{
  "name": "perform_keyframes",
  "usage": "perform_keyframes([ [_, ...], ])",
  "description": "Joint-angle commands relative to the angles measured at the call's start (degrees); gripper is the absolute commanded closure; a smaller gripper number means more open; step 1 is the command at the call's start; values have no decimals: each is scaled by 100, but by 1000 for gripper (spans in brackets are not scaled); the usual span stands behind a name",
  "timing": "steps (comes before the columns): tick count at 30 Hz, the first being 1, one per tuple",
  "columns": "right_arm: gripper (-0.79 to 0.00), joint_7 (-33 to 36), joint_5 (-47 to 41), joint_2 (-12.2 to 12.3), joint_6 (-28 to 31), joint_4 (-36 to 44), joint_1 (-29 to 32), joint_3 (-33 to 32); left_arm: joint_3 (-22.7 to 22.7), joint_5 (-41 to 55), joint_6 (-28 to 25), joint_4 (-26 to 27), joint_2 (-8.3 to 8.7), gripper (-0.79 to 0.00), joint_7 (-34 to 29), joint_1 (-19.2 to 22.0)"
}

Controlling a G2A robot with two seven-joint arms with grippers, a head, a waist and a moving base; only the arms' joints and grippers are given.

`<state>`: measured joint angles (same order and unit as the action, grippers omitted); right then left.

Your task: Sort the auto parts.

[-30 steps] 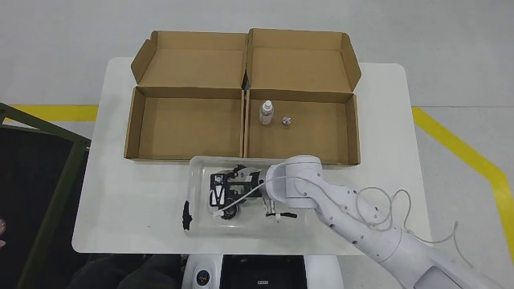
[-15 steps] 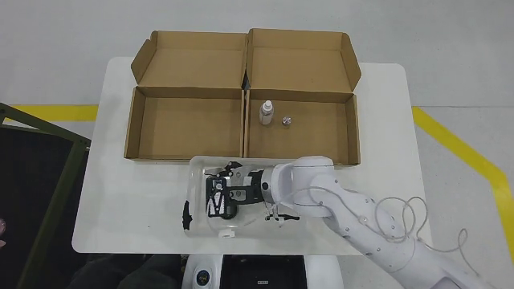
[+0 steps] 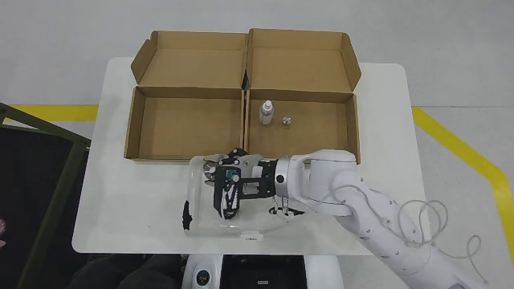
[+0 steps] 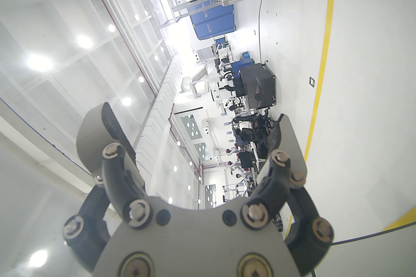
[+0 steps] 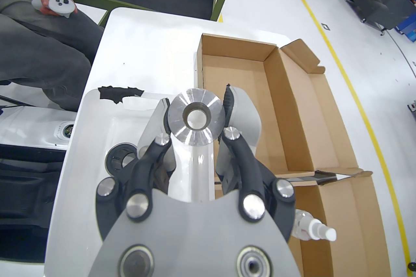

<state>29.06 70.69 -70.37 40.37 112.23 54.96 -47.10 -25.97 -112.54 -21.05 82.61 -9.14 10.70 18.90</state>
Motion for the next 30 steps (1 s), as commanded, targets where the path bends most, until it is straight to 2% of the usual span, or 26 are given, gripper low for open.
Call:
perform_keyframes([
  [1,0,-93,-6,13,-28,21,22,-106,0,0,0,0,0,-785,0,0],
  [14,0,-771,-202,14,-52,-168,-20,-395,0,0,0,0,0,-785,0,0],
  [22,0,-913,-388,-79,-162,-553,-321,-224,0,0,0,0,0,-785,0,0],
  [30,0,-893,-450,-243,-624,-1183,-717,82,0,0,0,0,0,-785,0,0],
])
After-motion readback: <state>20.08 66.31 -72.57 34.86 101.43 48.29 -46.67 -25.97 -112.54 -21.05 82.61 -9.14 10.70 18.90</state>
